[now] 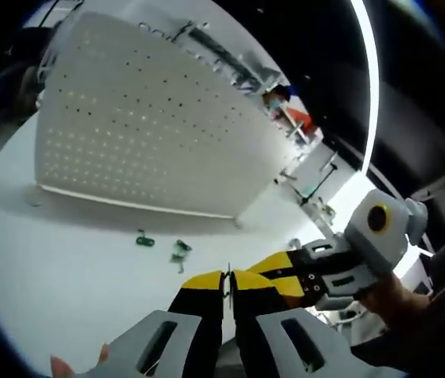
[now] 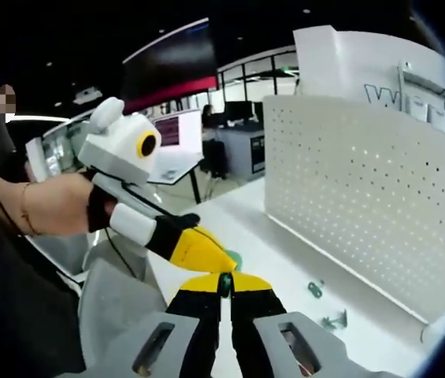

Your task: Insert the hook assembly into the mounting plate slot until the hook locks in place.

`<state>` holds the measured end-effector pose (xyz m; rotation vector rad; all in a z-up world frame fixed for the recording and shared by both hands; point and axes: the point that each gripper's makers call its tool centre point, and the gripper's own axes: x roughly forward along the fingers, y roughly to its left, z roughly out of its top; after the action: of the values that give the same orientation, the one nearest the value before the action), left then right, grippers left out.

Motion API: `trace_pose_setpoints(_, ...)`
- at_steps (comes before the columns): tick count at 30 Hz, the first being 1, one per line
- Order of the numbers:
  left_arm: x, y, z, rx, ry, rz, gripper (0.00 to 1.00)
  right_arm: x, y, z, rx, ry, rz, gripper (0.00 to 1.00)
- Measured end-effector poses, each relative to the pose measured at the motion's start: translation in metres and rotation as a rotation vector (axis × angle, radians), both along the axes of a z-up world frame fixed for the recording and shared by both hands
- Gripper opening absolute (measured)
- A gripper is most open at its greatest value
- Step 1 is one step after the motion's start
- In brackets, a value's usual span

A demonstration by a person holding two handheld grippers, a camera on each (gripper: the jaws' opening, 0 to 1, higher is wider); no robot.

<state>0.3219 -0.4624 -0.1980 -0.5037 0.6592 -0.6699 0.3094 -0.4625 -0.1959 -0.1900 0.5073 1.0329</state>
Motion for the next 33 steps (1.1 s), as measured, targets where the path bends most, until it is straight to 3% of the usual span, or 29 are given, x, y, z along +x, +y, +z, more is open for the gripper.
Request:
trace_pose_setpoints(17,-0.002,-0.004,0.001,0.002,-0.025,-0.041,0.08,-0.002,-0.005,-0.004,-0.007,0.019,-0.021,0.0)
trace_pose_setpoints(33,0.004,0.009,0.005,0.024,-0.075,-0.009,0.5,0.007,-0.018,-0.009,-0.026,0.002,-0.056,0.0)
